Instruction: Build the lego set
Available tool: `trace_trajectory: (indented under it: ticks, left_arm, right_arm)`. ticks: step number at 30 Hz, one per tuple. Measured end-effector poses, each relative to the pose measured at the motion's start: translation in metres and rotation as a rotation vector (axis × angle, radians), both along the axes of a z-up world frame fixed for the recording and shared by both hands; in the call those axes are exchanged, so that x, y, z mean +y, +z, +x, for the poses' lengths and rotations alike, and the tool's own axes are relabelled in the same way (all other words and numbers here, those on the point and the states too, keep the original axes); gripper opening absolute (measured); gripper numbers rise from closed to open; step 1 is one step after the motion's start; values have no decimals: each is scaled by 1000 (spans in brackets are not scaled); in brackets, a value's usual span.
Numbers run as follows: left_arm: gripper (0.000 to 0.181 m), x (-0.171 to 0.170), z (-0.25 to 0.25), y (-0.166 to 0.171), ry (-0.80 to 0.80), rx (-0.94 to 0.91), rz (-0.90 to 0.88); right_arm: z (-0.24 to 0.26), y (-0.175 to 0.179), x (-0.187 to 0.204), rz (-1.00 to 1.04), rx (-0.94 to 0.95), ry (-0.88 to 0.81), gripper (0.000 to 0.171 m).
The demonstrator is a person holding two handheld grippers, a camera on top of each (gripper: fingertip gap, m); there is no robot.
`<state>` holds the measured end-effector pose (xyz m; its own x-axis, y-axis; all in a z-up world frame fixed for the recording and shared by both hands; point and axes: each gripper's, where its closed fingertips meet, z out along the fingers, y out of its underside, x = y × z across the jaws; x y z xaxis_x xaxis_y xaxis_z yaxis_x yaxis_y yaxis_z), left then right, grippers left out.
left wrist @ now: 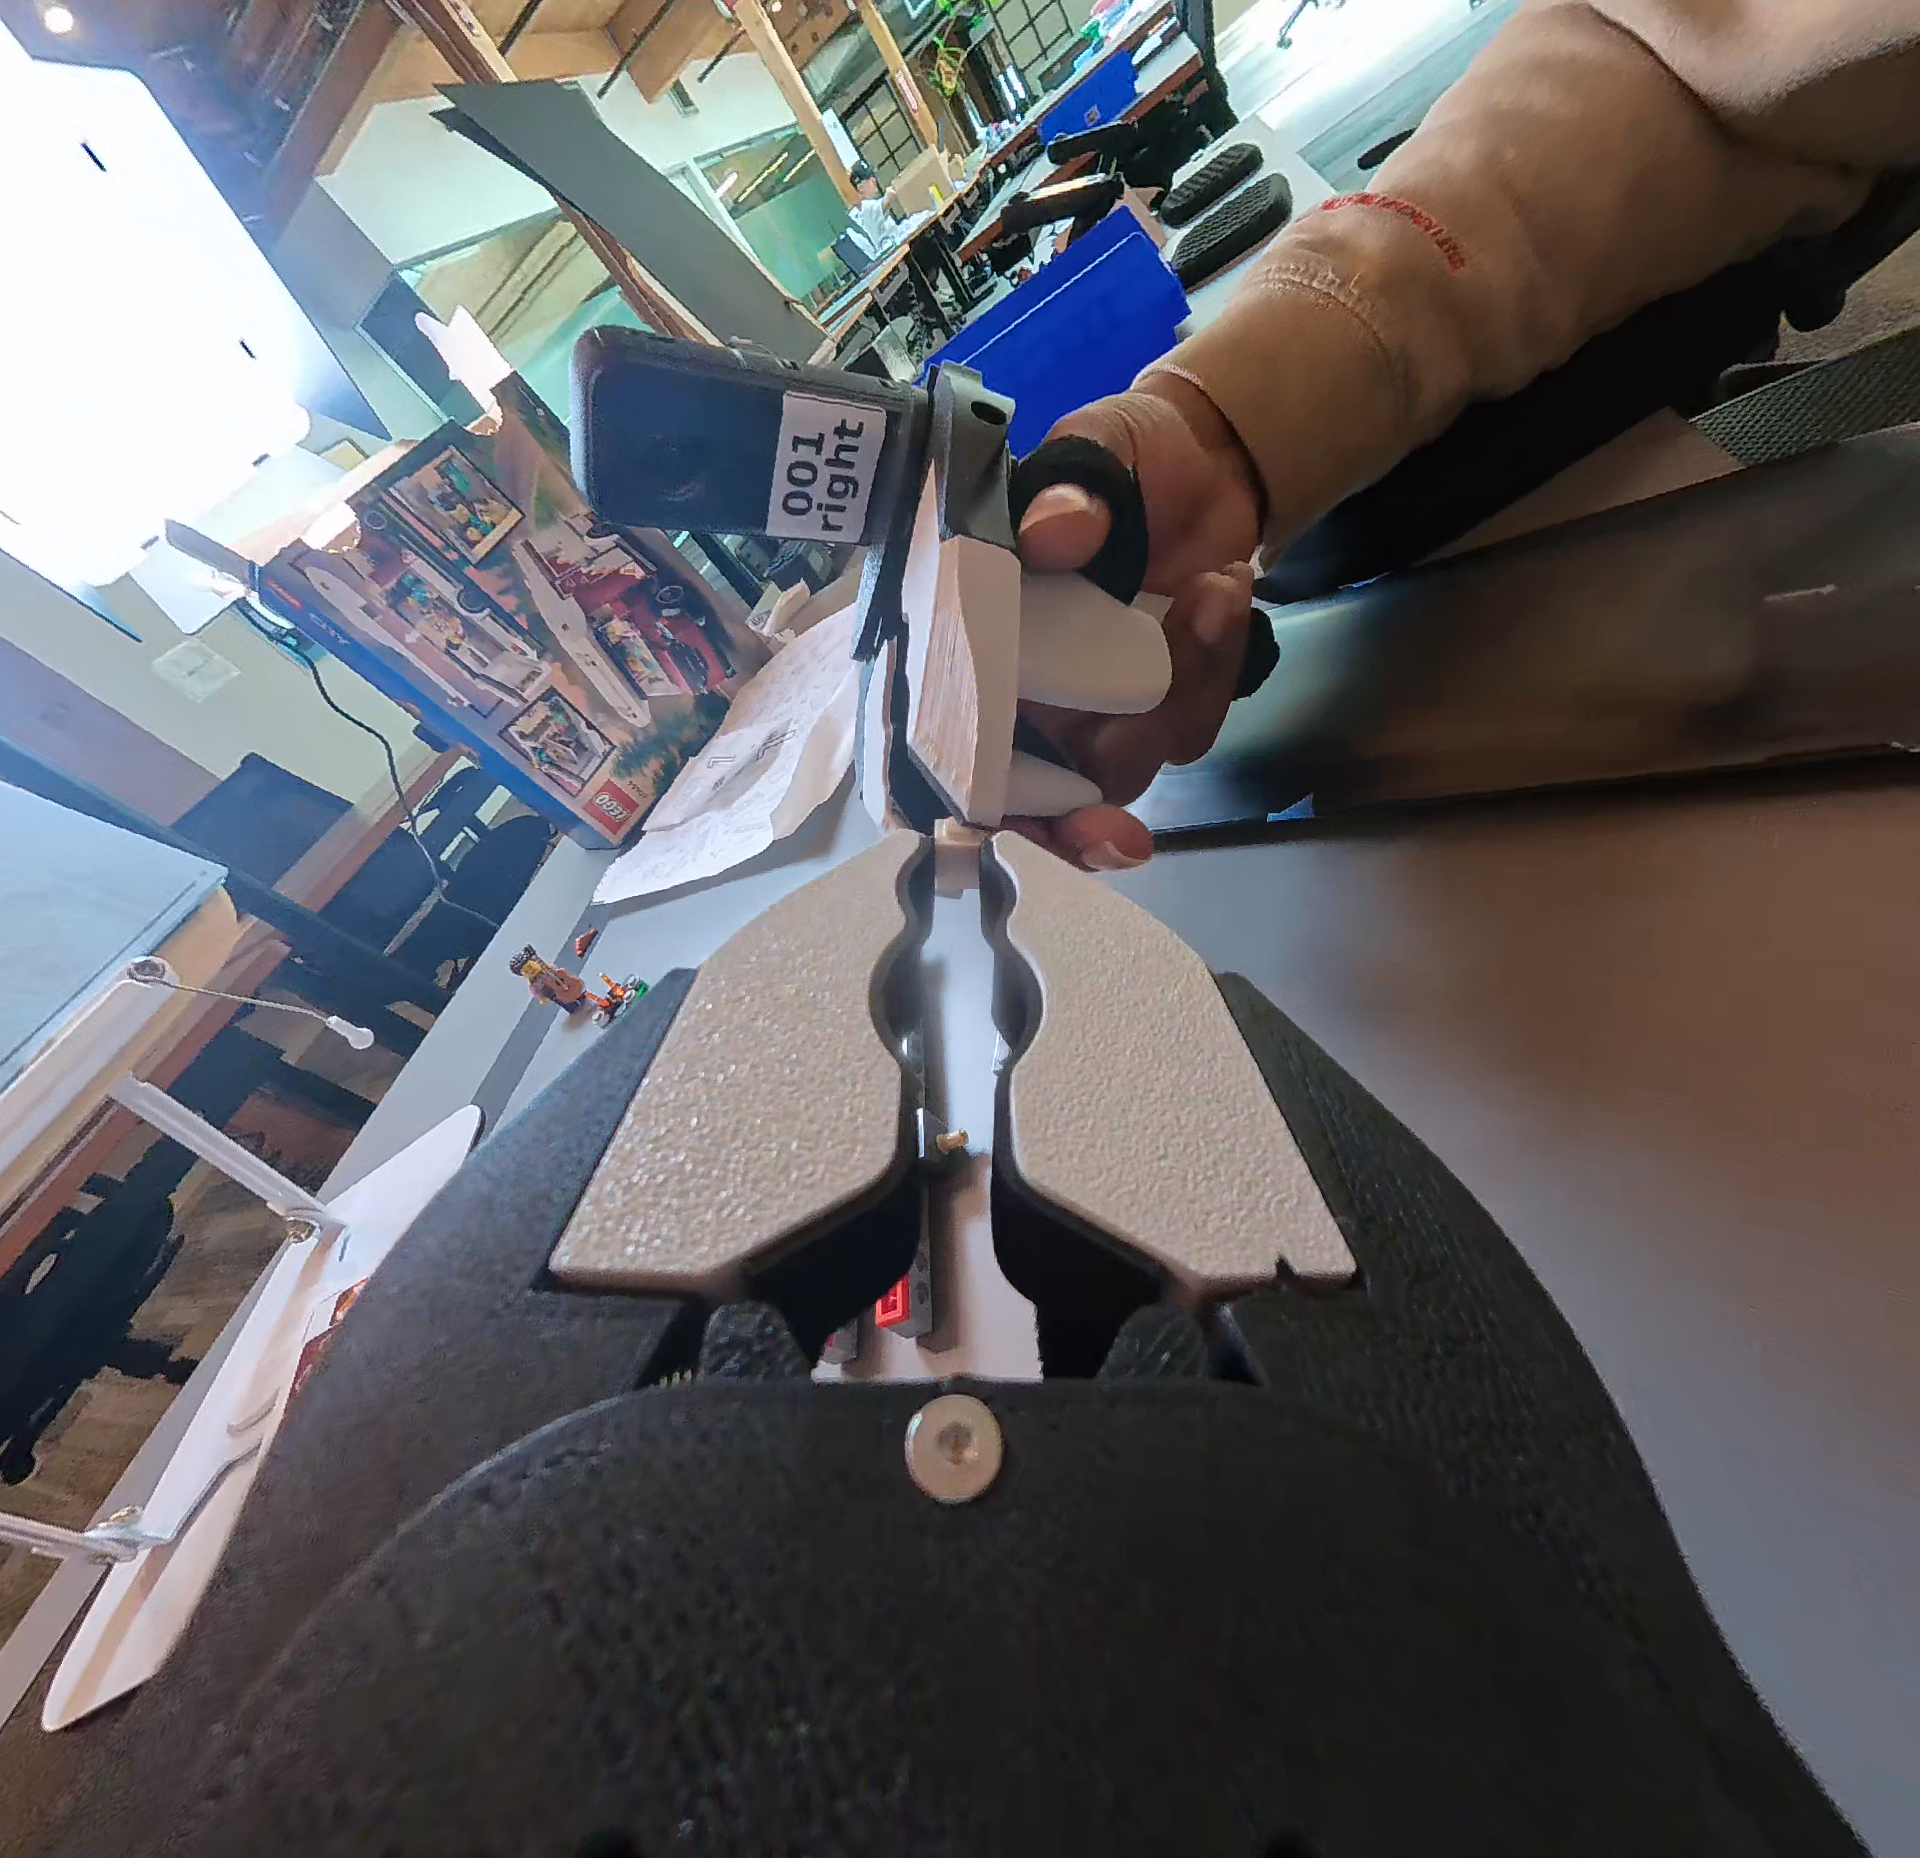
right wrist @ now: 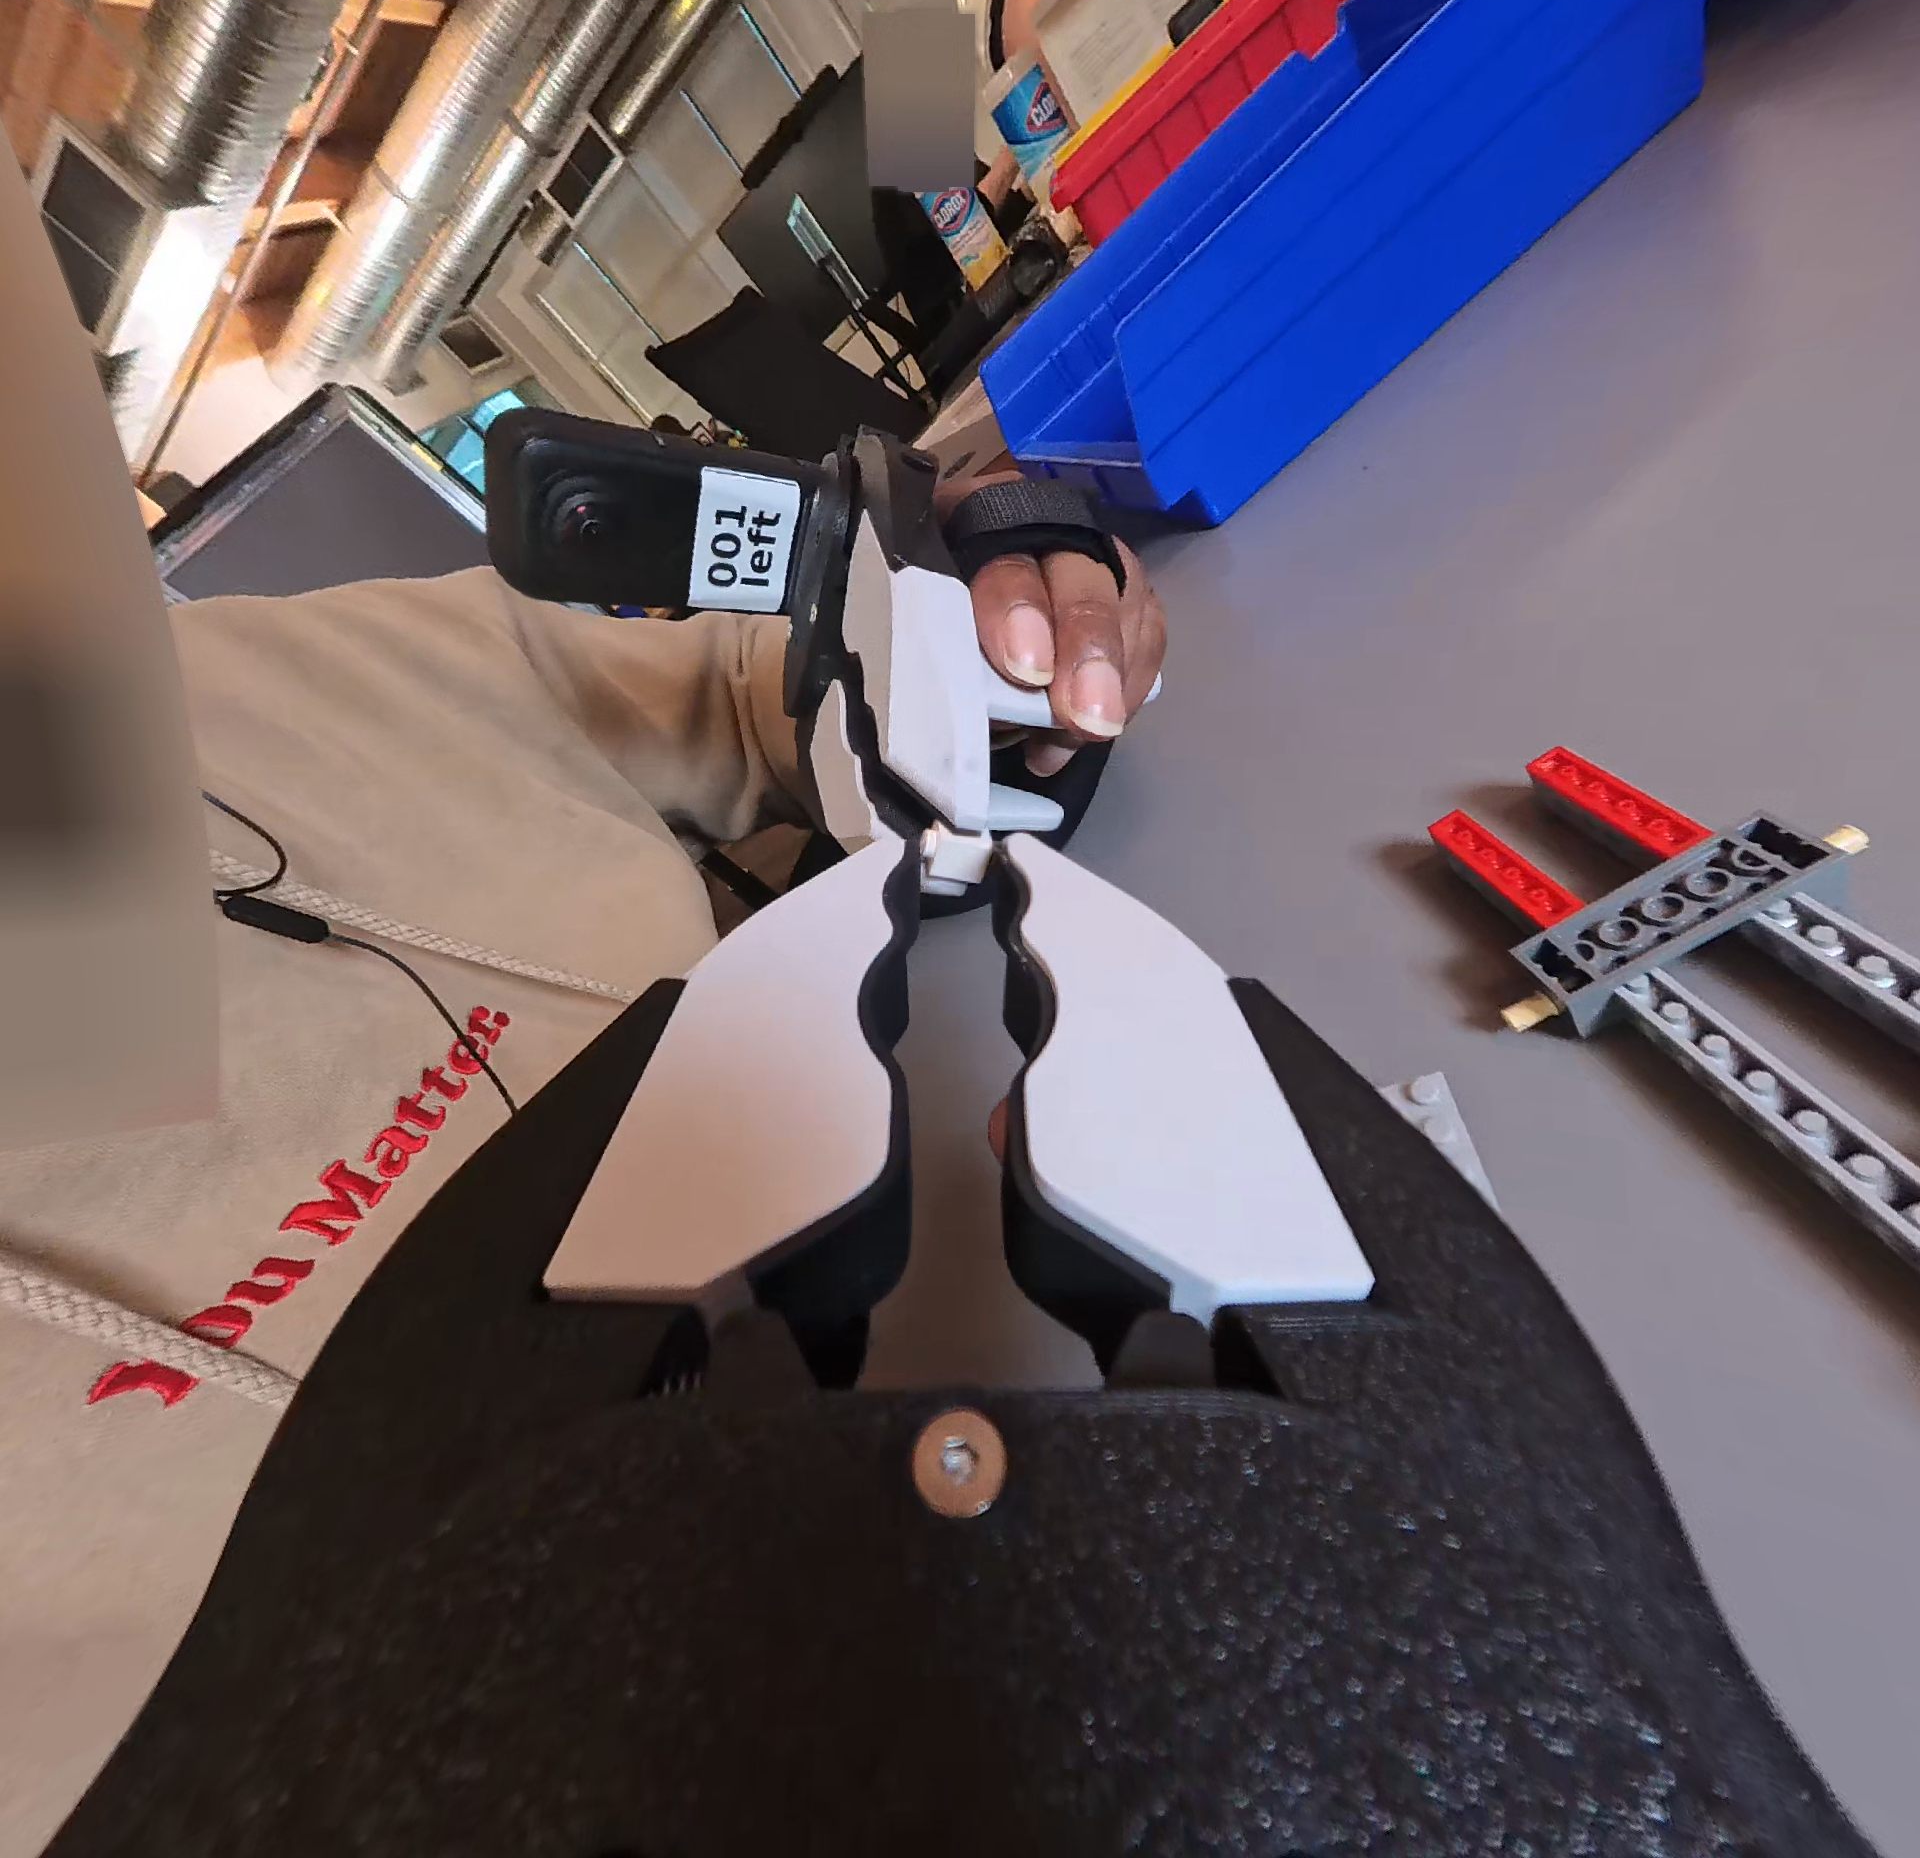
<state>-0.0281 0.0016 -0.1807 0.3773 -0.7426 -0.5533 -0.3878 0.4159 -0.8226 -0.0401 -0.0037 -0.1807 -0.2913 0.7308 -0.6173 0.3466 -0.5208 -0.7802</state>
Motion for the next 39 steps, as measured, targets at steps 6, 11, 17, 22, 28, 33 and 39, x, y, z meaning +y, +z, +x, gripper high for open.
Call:
trace_trajectory:
  ticks: [6, 11, 17, 22, 28, 33, 39]
  left_arm:
    - [11, 9, -4, -11, 57, 60, -11]
    - [9, 17, -6, -22, 127, 172, 58]
    - [8, 19, -8, -26, 123, 154, -35]
    - [8, 19, -8, -52, 82, 151, -283]
    - [8, 20, -1, -72, 61, 200, -379]
    - [8, 21, 1, -79, 49, 220, -419]
    - [8, 18, 1, -84, 34, 231, -448]
  right_arm:
    - [-2, -11, 11, 51, -60, -68, 12]
    - [-3, -24, 18, 20, -156, -119, 12]
    - [1, -21, 23, 78, -149, -116, 19]
    - [28, -52, 51, 563, -339, -112, 33]
    - [29, -95, 51, 843, -500, 1, 39]
    - [23, -95, 45, 880, -482, 55, 25]
    - [21, -93, 35, 853, -462, 68, 25]
